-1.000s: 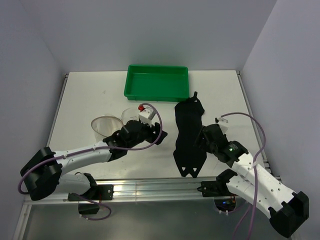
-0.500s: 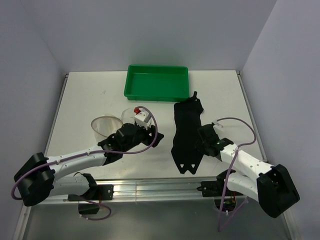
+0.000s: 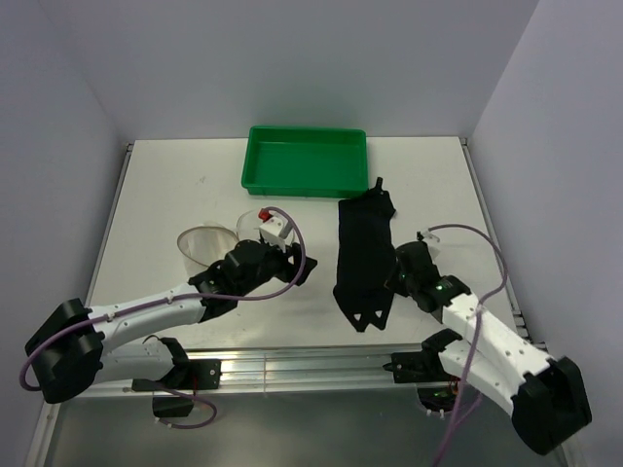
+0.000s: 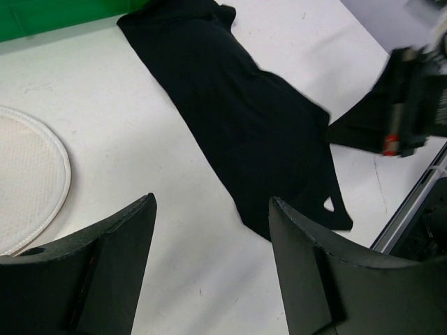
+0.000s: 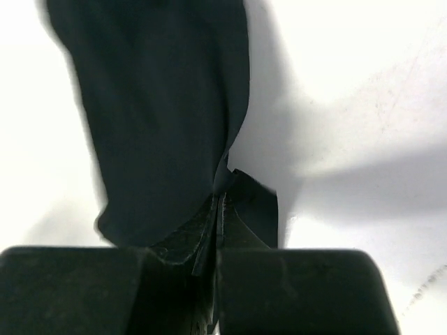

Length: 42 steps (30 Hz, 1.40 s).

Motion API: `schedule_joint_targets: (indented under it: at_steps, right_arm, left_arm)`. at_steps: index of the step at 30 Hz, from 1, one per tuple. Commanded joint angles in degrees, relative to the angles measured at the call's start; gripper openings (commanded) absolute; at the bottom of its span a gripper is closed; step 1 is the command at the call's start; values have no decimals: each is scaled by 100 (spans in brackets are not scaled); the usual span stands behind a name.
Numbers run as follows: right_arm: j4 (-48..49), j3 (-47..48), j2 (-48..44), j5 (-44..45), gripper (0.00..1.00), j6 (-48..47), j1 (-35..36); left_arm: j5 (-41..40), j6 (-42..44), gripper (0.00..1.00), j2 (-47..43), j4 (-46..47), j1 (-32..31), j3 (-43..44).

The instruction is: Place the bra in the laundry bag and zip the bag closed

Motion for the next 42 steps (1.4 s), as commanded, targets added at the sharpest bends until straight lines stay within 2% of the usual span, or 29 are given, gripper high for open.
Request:
schedule_joint_targets:
  at_steps: [1,8,16,20,25,30,35,36,38,42]
  right_arm:
    - [-667,413,-797,6,0,-453,-25]
    - [-1346,1364,-1380,-371,0,-946,-17]
    - [-1154,2111,-1635,-1031,0,-990,-25]
    - [-882,2462,-1775,-1523,0,-823,-25]
    - [-802,3130,-1670,-2147,0,-779,-34]
    - [-837,3754,-1530,-2622,0,-674,-34]
    - [-697,3984,-1442,-2825,0,-226,-34]
    - [-627,3966,-1468,-2825,0,-121,-34]
    - [-425,3957,-1503,-2755,0,177,-34]
    - [-134,3992,-1582,-2588,0,521,-34]
  left_arm:
    - [-36,108,72,104,127,-25,126]
    - [17,64,73,96,144,-25,214]
    - [-53,212,75,-36,153,-69,285]
    - [-447,608,78,-255,731,-262,13]
    - [-457,881,81,-554,1172,-342,-330]
    - [-71,890,87,-1002,1331,-350,-515]
    - [569,627,89,-1415,1620,-482,-620]
    - [702,461,94,-1468,1734,-560,-716]
    - [1009,267,96,-1530,1858,-701,-761]
    - [862,327,99,-1487,1990,-1324,-814]
